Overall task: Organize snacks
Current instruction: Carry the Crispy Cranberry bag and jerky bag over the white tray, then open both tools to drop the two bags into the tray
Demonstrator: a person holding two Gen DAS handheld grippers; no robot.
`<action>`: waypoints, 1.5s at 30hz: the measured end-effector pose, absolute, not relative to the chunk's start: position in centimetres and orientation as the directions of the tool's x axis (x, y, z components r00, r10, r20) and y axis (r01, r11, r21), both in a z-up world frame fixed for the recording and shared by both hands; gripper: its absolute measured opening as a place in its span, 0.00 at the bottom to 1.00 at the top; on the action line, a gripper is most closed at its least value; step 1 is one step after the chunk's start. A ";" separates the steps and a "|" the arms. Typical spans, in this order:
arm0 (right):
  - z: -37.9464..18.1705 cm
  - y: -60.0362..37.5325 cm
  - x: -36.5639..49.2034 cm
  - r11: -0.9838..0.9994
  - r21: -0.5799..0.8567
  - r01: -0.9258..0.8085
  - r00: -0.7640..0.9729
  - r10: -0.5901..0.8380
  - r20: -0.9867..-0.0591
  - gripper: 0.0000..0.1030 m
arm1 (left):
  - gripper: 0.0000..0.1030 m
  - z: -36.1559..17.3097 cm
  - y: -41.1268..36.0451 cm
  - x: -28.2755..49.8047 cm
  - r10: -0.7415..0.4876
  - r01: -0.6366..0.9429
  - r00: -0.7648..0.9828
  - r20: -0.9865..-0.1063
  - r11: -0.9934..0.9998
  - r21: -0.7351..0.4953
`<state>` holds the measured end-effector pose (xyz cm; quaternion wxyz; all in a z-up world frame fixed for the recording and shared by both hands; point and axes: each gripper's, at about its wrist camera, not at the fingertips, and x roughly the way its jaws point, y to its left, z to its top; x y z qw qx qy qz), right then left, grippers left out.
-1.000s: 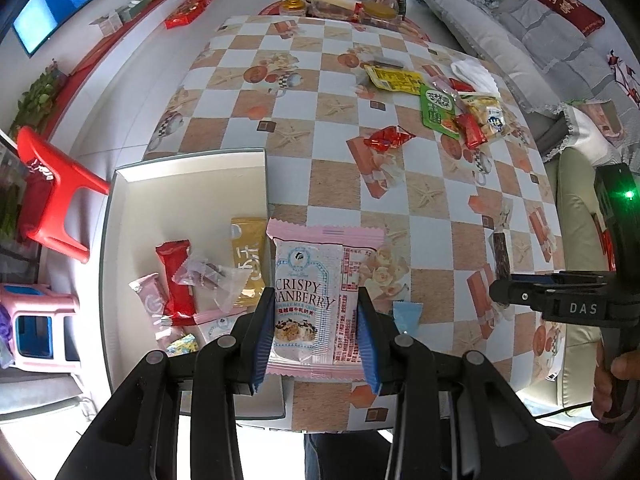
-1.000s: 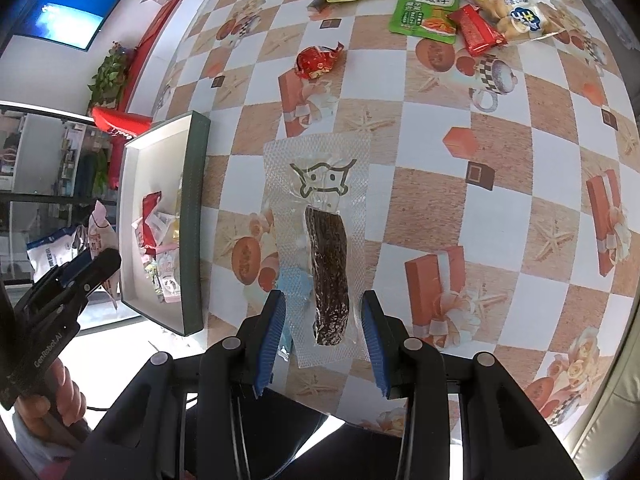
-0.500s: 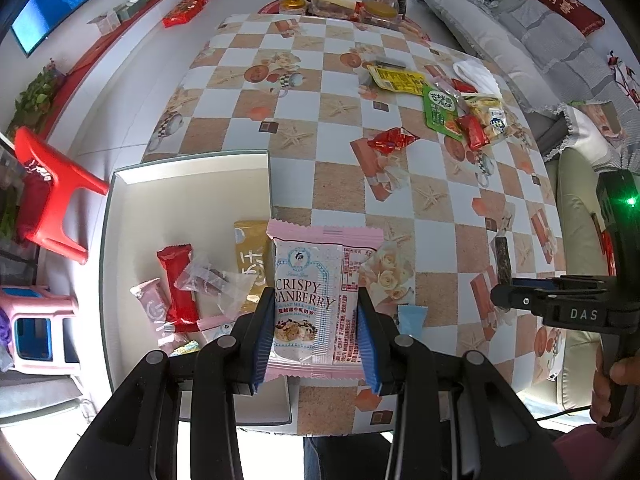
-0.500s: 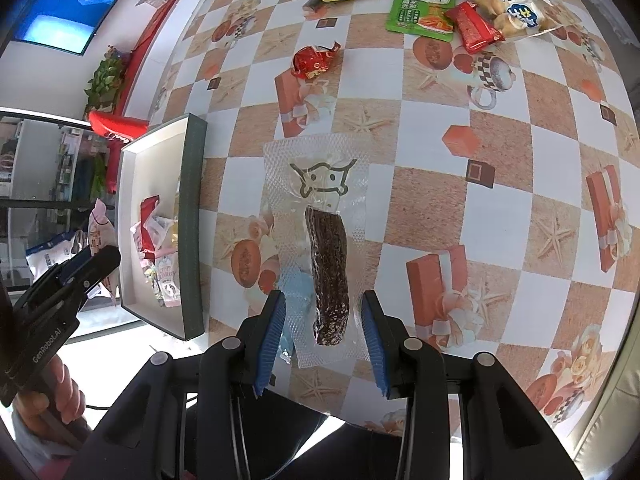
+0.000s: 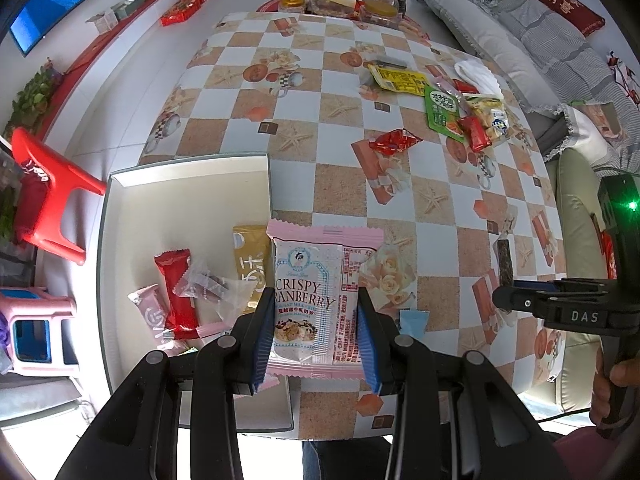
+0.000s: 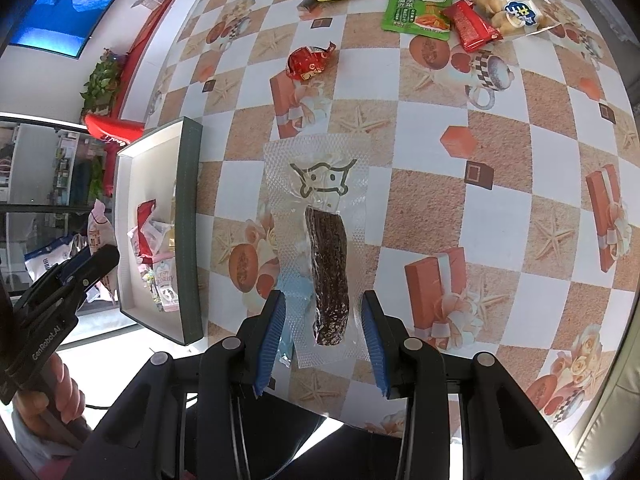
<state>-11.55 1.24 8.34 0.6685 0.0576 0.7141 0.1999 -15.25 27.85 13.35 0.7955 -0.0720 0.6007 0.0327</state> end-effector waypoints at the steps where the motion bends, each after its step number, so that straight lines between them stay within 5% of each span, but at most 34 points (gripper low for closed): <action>1: 8.3 1.3 -11.5 0.914 0.362 -0.184 -0.101 0.349 -0.932 0.39 | 0.40 13.2 27.9 -15.2 -0.036 -0.141 0.274 -0.961 0.987 -0.077; 25: 9.0 14.2 -9.2 0.831 0.372 -0.413 -0.212 0.310 -0.927 0.39 | 0.40 8.7 40.1 -18.7 0.031 -0.429 0.186 -0.982 0.902 -0.053; 45: 6.4 29.1 -7.9 0.717 0.378 -0.585 -0.301 0.241 -0.923 0.45 | 0.43 5.5 42.6 -17.7 0.045 -0.466 0.104 -0.994 0.885 -0.009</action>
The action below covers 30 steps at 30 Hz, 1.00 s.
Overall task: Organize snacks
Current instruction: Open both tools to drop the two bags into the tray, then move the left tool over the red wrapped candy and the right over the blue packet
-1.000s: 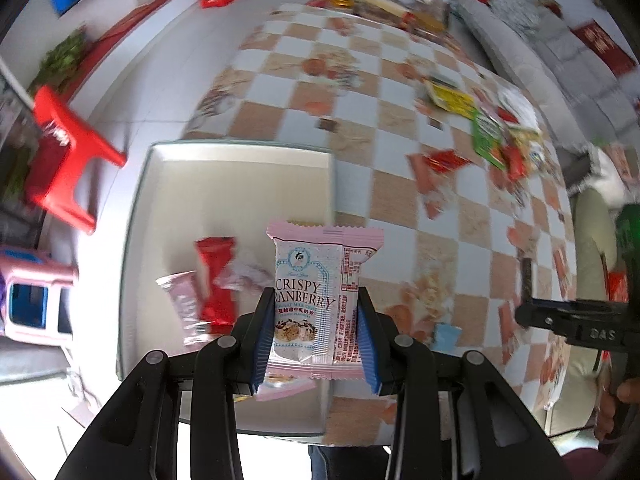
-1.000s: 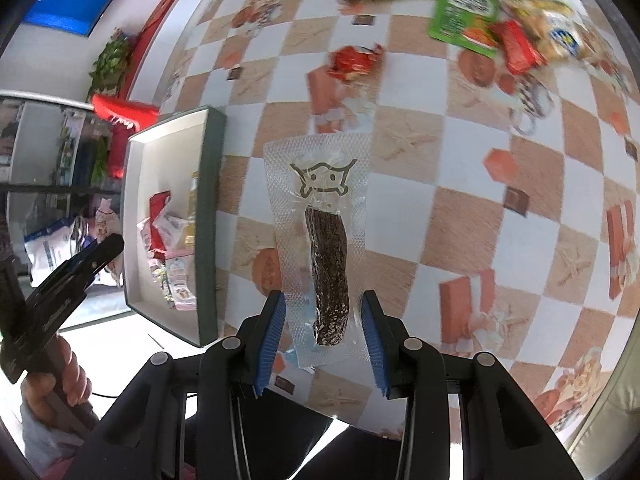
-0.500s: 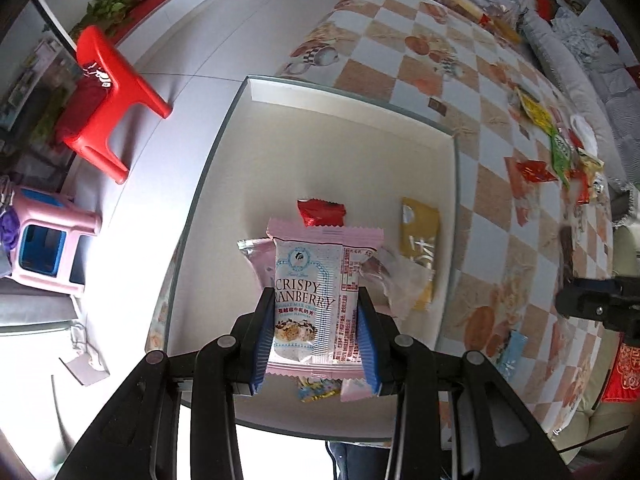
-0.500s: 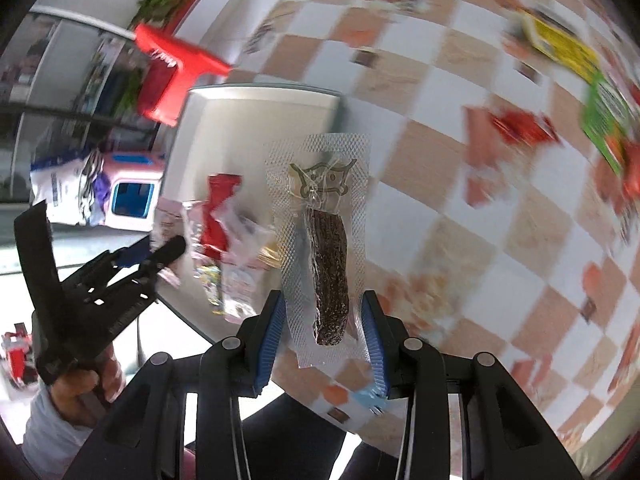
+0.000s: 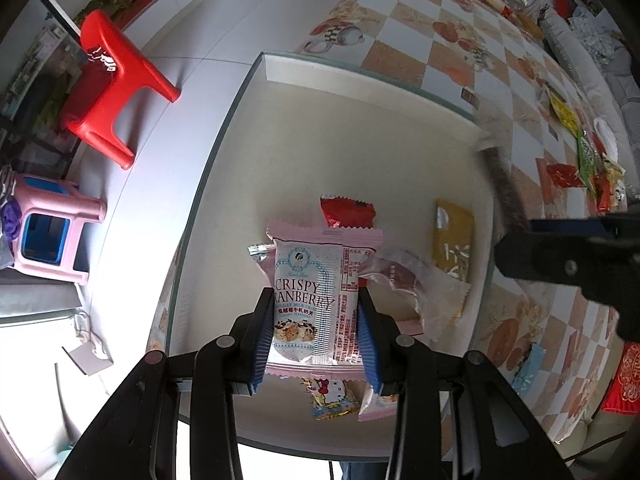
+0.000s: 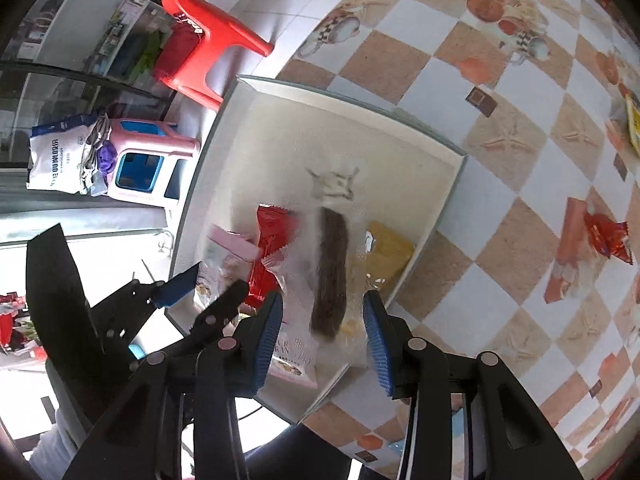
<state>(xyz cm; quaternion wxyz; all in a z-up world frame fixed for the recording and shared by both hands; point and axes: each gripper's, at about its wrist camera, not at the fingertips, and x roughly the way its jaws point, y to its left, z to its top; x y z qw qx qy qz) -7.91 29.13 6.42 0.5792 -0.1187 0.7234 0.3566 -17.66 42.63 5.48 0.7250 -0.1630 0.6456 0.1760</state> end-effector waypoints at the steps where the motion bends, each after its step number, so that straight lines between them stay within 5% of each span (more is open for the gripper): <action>1: 6.2 29.0 -7.8 0.723 0.377 -0.579 -0.304 0.238 -0.922 0.61 | 0.44 5.4 42.6 -17.7 0.045 -0.463 0.097 -0.994 0.887 -0.005; 3: 6.2 28.5 -7.6 0.734 0.367 -0.571 -0.295 0.234 -0.926 0.94 | 0.63 5.2 42.4 -17.6 0.048 -0.456 0.091 -0.995 0.890 0.001; 4: 6.3 27.9 -7.5 0.740 0.356 -0.571 -0.281 0.231 -0.931 0.97 | 0.68 5.2 42.3 -17.7 0.057 -0.453 0.092 -0.994 0.891 0.009; 6: 6.4 26.6 -7.3 0.749 0.336 -0.571 -0.270 0.215 -0.939 0.97 | 0.78 5.4 42.2 -17.8 0.077 -0.453 0.098 -0.992 0.891 0.024; 15: 1.6 12.6 -9.0 0.896 0.155 -0.416 -0.317 0.017 -0.948 0.99 | 0.78 5.8 41.2 -17.9 0.082 -0.435 0.102 -0.991 0.900 0.030; 20: -1.4 9.5 -12.6 0.930 0.166 -0.327 -0.391 0.027 -0.920 0.99 | 0.78 6.0 39.2 -17.0 0.082 -0.379 0.102 -0.991 0.925 0.038; 30: -3.5 6.6 -14.8 0.917 -0.009 -0.399 -0.264 -0.124 -0.957 0.99 | 0.78 7.4 32.3 -11.8 0.061 -0.120 0.140 -0.988 0.992 0.044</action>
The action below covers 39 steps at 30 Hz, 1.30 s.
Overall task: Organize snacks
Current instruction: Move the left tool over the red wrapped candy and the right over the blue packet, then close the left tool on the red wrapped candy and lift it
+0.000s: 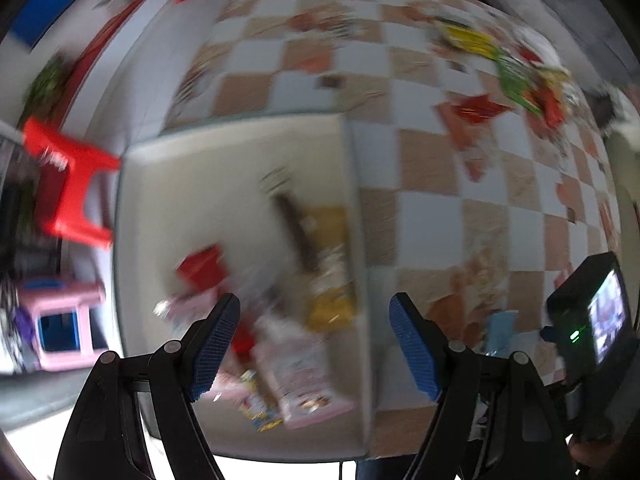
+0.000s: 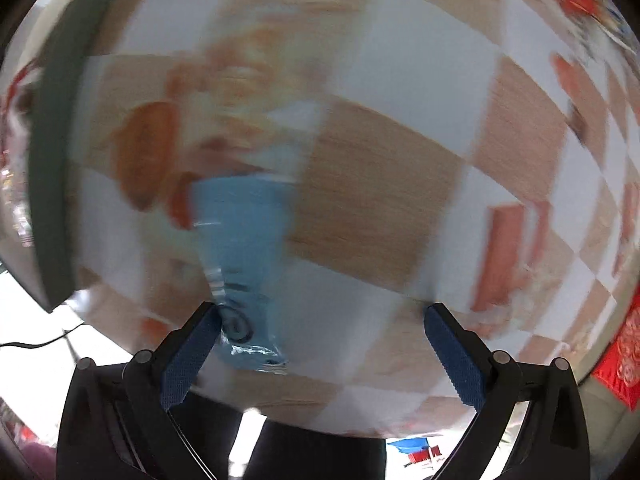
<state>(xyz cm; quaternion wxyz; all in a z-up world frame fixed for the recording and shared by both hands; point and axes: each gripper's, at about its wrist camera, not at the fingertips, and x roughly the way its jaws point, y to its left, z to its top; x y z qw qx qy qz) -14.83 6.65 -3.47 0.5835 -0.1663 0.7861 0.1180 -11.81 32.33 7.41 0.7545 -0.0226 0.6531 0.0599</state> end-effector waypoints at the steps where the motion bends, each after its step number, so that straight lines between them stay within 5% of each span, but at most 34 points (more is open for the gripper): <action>1: -3.4 5.6 -14.6 0.926 -0.013 -0.378 -0.255 -0.118 -0.960 0.99 | 0.78 7.5 31.4 -10.9 0.057 -0.086 0.149 -0.987 0.995 0.044; 10: -1.3 -5.2 -11.7 0.994 -0.003 -0.106 -0.217 -0.026 -0.976 0.99 | 0.78 7.6 24.2 -2.0 0.014 0.164 0.215 -0.977 0.985 0.050; 22: 1.3 -7.0 -16.4 0.987 0.127 -0.097 -0.236 0.101 -0.966 0.99 | 0.78 1.0 18.3 7.6 0.071 0.342 0.187 -0.980 0.930 0.133; 25: 1.7 -5.2 -17.3 0.974 0.087 -0.208 -0.216 0.041 -0.975 0.99 | 0.74 -0.4 18.0 7.8 0.056 0.360 0.148 -0.987 0.927 0.107; 27: 1.8 -3.0 -17.8 0.947 0.051 -0.316 -0.193 -0.012 -0.981 0.99 | 0.43 -0.3 18.0 7.6 -0.009 0.371 0.142 -0.990 0.928 0.044; 28: 1.9 -2.1 -17.9 0.929 0.034 -0.369 -0.182 -0.036 -0.983 0.99 | 0.35 -0.2 17.9 7.6 -0.043 0.376 0.121 -0.992 0.927 0.006; 32: 1.9 1.6 -18.5 0.813 -0.020 -0.582 -0.125 -0.113 -0.986 0.99 | 0.34 -0.3 18.5 6.6 -0.045 0.378 0.108 -0.993 0.926 -0.001; 39: 0.4 8.4 -17.1 0.638 -0.054 -0.768 -0.055 -0.151 -0.987 0.99 | 0.33 -0.6 25.3 0.4 -0.102 0.153 0.063 -0.993 0.984 -0.091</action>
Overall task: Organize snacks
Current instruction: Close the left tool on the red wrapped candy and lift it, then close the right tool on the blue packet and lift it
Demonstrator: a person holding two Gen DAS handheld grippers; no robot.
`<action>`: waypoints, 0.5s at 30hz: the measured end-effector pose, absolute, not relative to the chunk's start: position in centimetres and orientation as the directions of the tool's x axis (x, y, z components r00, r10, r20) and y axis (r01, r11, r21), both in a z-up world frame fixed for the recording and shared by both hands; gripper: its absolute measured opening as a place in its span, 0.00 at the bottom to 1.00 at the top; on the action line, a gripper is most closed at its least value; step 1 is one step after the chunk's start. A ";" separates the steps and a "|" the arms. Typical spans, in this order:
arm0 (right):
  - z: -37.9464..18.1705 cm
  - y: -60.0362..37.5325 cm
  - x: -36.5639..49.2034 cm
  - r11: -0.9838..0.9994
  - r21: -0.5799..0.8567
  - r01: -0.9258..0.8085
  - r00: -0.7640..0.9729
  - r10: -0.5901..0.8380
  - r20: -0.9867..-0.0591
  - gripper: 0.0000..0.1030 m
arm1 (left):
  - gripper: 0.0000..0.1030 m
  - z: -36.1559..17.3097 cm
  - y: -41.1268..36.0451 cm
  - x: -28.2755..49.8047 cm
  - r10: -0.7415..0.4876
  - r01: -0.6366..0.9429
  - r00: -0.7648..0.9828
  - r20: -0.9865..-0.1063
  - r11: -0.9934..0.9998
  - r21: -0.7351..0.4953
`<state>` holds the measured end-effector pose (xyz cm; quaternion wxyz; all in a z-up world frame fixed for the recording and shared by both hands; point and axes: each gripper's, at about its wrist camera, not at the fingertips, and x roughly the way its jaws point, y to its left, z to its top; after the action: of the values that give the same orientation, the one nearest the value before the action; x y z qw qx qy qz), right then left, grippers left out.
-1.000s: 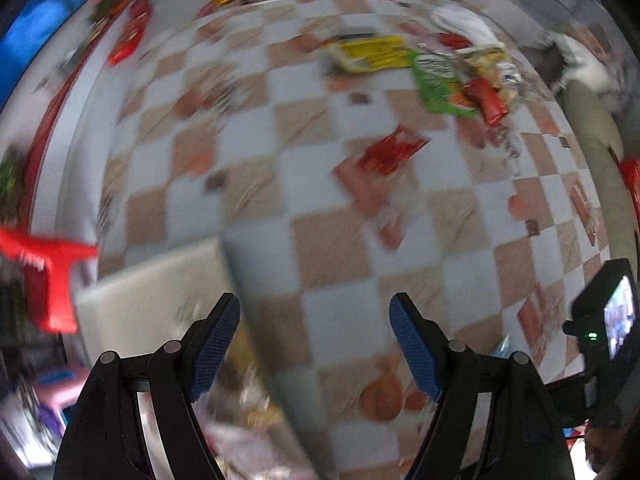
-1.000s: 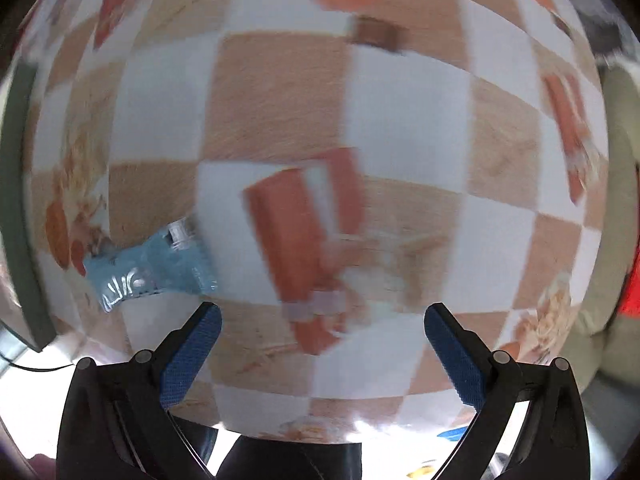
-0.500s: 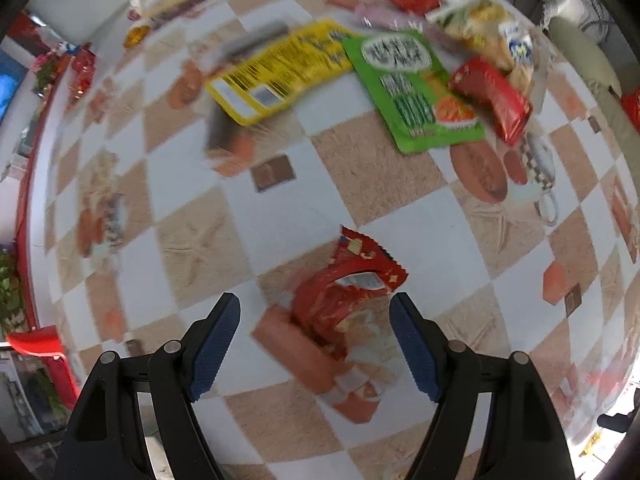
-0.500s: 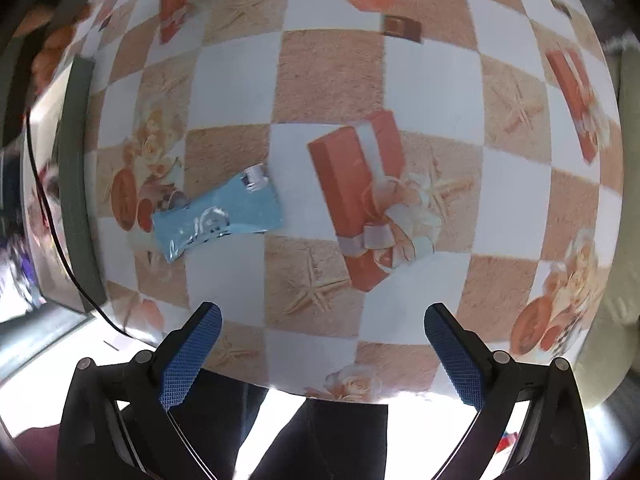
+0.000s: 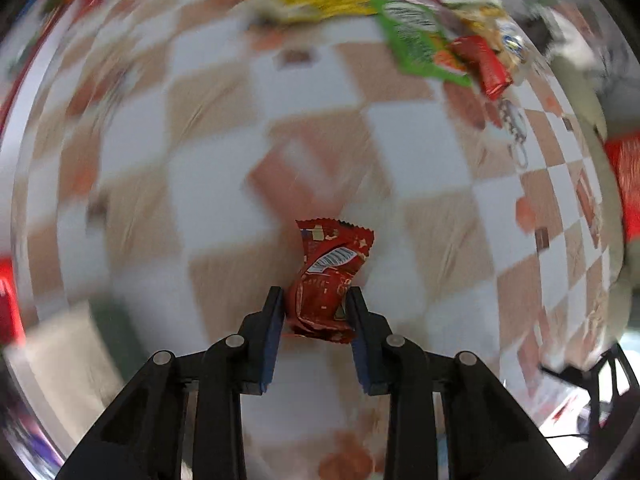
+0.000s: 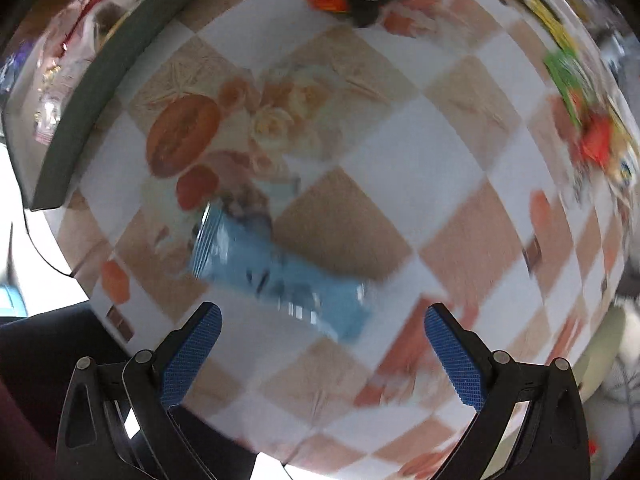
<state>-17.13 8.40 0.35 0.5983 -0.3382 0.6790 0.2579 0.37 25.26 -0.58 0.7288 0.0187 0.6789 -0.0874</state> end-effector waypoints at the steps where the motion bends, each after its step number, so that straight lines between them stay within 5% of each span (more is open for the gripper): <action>1: -0.1 8.7 -16.7 0.639 -0.053 -0.767 -0.059 -0.152 -0.987 0.99 | 0.33 -0.6 26.3 -0.7 -0.104 0.117 0.061 -0.993 0.989 -0.096; 9: -1.1 0.7 -9.0 0.952 0.038 -0.302 -0.229 -0.033 -0.973 0.99 | 0.33 -1.0 28.5 -3.0 -0.091 0.034 0.062 -0.994 0.995 -0.089; 15: 0.1 0.0 -9.7 0.954 0.056 -0.293 -0.234 -0.015 -0.972 0.99 | 0.33 -1.0 27.8 -3.2 -0.064 0.053 0.062 -0.996 0.997 -0.061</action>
<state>-9.67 0.03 0.10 0.6109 -0.0989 0.7772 0.1139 -3.19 27.85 -1.01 0.7288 -0.0041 0.6835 -0.0403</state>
